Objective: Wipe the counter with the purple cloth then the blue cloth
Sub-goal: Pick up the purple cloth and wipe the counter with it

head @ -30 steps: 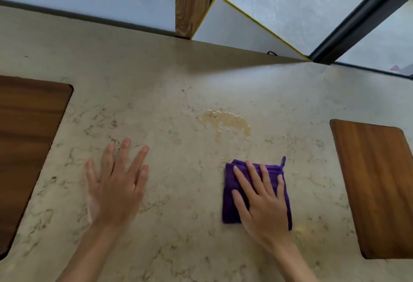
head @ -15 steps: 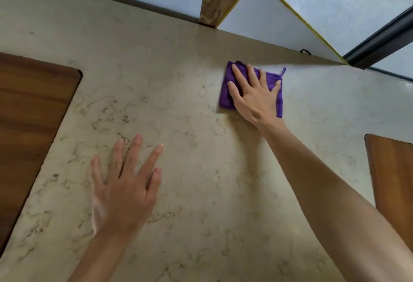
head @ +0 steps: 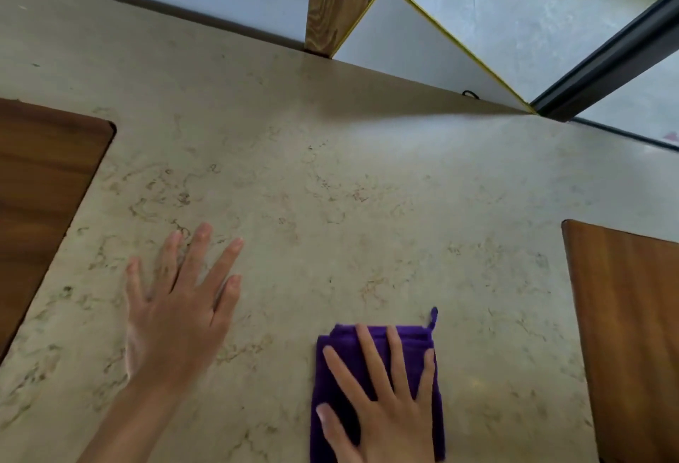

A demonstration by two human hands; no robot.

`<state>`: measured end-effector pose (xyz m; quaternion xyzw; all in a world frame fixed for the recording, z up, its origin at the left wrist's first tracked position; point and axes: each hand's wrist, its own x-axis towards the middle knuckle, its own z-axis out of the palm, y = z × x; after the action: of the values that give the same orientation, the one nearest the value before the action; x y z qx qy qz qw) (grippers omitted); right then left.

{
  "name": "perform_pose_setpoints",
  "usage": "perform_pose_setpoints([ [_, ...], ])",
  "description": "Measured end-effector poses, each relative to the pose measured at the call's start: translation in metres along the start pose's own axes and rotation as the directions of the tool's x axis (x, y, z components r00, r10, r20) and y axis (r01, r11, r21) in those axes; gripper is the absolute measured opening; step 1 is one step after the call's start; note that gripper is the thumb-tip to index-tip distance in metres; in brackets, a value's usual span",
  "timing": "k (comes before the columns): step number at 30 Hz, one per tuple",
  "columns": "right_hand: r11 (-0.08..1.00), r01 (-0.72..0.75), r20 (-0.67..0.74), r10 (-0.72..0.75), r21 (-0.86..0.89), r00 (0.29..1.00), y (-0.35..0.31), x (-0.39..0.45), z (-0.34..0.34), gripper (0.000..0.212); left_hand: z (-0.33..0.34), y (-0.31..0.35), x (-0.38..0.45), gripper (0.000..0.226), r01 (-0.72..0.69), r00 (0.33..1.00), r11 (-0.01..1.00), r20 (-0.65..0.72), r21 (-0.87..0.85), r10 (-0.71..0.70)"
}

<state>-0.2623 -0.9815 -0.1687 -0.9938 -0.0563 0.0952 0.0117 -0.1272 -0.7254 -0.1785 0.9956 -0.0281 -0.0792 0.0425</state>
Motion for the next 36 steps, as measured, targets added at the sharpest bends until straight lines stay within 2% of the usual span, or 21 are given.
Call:
perform_pose_setpoints([
  [4, 0.999, 0.008, 0.035, -0.007, -0.043, 0.999, 0.007, -0.010, 0.004, 0.072, 0.004, -0.001, -0.001, 0.056, 0.007, 1.000, 1.000, -0.007, 0.016, -0.007],
  [8, 0.995, -0.025, -0.016, 0.026, 0.099, 1.000, 0.015, 0.025, -0.009, 0.065, 0.007, -0.002, 0.003, 0.057, -0.015, 0.999, 0.999, -0.029, 0.051, 0.017],
  [11, 0.988, -0.083, -0.085, 0.094, 0.128, 0.992, 0.040, 0.098, -0.027, 0.059, 0.009, -0.002, 0.001, 0.057, -0.037, 0.997, 0.997, -0.059, 0.066, 0.040],
  [17, 0.965, -0.202, -0.057, 0.214, 0.167, 0.975, 0.111, 0.283, -0.060, 0.060, 0.016, -0.004, 0.003, 0.055, -0.018, 0.992, 0.998, -0.122, 0.060, 0.025],
  [21, 0.963, -0.198, -0.051, 0.210, 0.182, 0.976, 0.129, 0.328, -0.073, 0.062, 0.023, -0.005, 0.004, 0.055, -0.012, 0.985, 0.998, -0.170, 0.056, 0.021],
  [27, 0.953, -0.203, -0.067, 0.222, 0.225, 0.973, 0.118, 0.288, -0.060, 0.061, 0.030, -0.009, 0.007, 0.054, -0.016, 0.971, 0.997, -0.238, 0.079, 0.034],
  [33, 0.967, -0.212, -0.142, 0.232, 0.144, 0.962, 0.088, 0.133, -0.024, 0.059, 0.030, -0.005, 0.004, 0.052, -0.014, 0.968, 1.000, -0.250, 0.025, 0.020],
  [36, 0.964, -0.229, -0.112, 0.245, 0.133, 0.963, 0.060, 0.041, -0.009, 0.058, 0.027, -0.001, 0.002, 0.052, 0.004, 0.975, 1.000, -0.220, -0.027, -0.010],
])
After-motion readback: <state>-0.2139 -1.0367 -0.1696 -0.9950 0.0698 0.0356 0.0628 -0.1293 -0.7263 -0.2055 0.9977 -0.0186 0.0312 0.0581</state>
